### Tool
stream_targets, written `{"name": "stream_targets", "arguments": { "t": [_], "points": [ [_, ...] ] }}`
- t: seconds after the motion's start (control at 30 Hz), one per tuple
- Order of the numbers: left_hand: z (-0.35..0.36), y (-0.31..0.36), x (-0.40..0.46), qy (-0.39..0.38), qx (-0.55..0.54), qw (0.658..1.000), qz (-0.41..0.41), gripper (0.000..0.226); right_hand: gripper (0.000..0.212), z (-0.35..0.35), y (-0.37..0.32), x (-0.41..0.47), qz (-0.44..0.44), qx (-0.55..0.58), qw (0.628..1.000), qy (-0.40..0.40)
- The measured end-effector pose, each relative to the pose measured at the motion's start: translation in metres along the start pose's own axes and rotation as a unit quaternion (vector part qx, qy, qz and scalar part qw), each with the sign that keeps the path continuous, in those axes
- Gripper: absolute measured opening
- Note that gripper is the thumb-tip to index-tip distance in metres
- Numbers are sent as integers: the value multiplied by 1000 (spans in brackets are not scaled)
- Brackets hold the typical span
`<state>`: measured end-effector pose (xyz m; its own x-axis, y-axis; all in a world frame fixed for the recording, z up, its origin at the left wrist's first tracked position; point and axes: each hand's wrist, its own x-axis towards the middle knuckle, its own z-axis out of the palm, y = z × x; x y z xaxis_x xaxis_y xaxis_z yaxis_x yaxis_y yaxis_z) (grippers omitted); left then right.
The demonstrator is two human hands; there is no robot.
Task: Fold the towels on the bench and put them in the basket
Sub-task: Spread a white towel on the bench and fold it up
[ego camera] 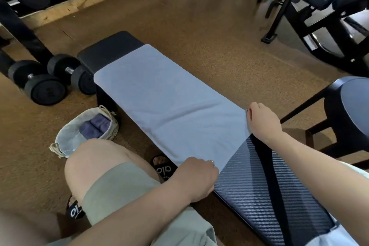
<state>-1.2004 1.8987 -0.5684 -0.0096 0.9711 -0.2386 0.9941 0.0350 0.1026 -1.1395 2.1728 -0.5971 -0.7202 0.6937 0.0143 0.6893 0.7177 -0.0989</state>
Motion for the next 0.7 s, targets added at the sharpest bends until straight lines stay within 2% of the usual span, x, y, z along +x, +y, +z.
{"name": "stream_targets", "arguments": {
  "t": [0.1,0.17,0.23,0.27,0.37,0.43,0.5,0.57,0.63,0.7],
  "points": [
    [1,-3,-4,2,-39,999,26,21,10,-6,-18,-4,-24,-65,996,53],
    [-2,-9,-7,-5,-83,995,51,22,12,-7,-42,-12,-83,-33,992,88],
    [-8,-23,-9,16,-107,993,44,18,32,0,-70,-24,-149,36,985,74],
    [-14,-34,-9,38,-114,993,6,18,43,5,-84,-31,-161,58,984,54],
    [-27,-82,-4,79,-61,982,-160,41,66,15,-112,-44,-110,53,992,-43],
    [-30,-117,-1,19,-28,970,-240,62,75,21,-116,-49,-88,38,993,-73],
    [-25,-147,1,-56,-58,961,-264,67,76,25,-110,-54,-74,32,995,-64],
    [-16,-166,0,-98,-80,957,-261,70,73,25,-98,-60,-44,30,997,-54],
    [-12,-175,-3,-110,-83,957,-255,74,72,21,-91,-64,-6,29,998,-61],
    [-13,-178,0,-79,-65,963,-249,74,73,17,-99,-64,9,35,998,-52]
  ]
}}
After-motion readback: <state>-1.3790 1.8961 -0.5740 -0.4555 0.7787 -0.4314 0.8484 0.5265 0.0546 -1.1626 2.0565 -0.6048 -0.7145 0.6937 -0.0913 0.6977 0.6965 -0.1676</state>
